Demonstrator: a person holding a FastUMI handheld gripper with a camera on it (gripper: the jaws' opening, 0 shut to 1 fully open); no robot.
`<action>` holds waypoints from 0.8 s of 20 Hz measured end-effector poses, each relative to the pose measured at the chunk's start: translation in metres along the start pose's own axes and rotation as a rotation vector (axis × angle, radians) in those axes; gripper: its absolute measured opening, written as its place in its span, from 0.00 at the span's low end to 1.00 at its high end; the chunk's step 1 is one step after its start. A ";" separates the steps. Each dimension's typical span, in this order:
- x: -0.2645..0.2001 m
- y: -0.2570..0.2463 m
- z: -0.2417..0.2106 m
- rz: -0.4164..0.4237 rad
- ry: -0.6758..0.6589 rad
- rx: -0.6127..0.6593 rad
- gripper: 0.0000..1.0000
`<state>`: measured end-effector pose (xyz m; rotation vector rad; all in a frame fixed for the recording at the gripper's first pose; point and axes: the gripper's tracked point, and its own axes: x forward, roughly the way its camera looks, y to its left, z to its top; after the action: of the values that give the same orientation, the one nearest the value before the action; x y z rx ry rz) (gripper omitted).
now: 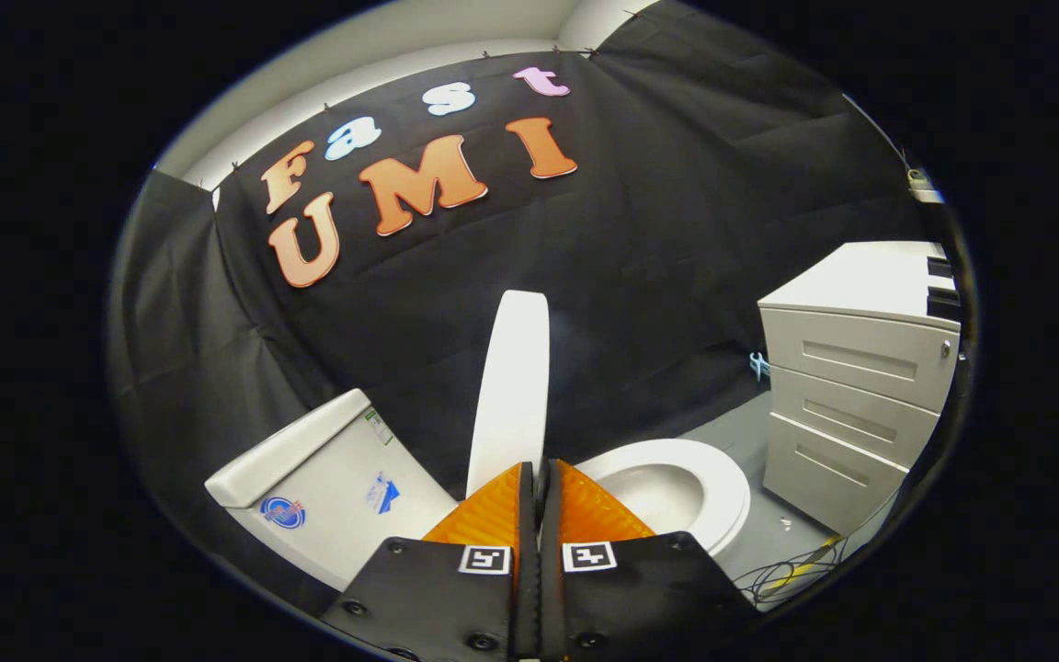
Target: Open the toilet lid.
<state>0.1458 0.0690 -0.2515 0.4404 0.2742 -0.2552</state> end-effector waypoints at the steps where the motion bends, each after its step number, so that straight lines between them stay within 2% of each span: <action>1: -0.001 0.009 0.000 0.008 0.005 -0.028 0.07; 8: -0.003 0.063 0.007 0.093 -0.005 -0.101 0.07; 16: -0.006 0.110 0.005 0.160 -0.019 -0.129 0.07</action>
<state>0.1746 0.1643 -0.2033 0.3302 0.2335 -0.0845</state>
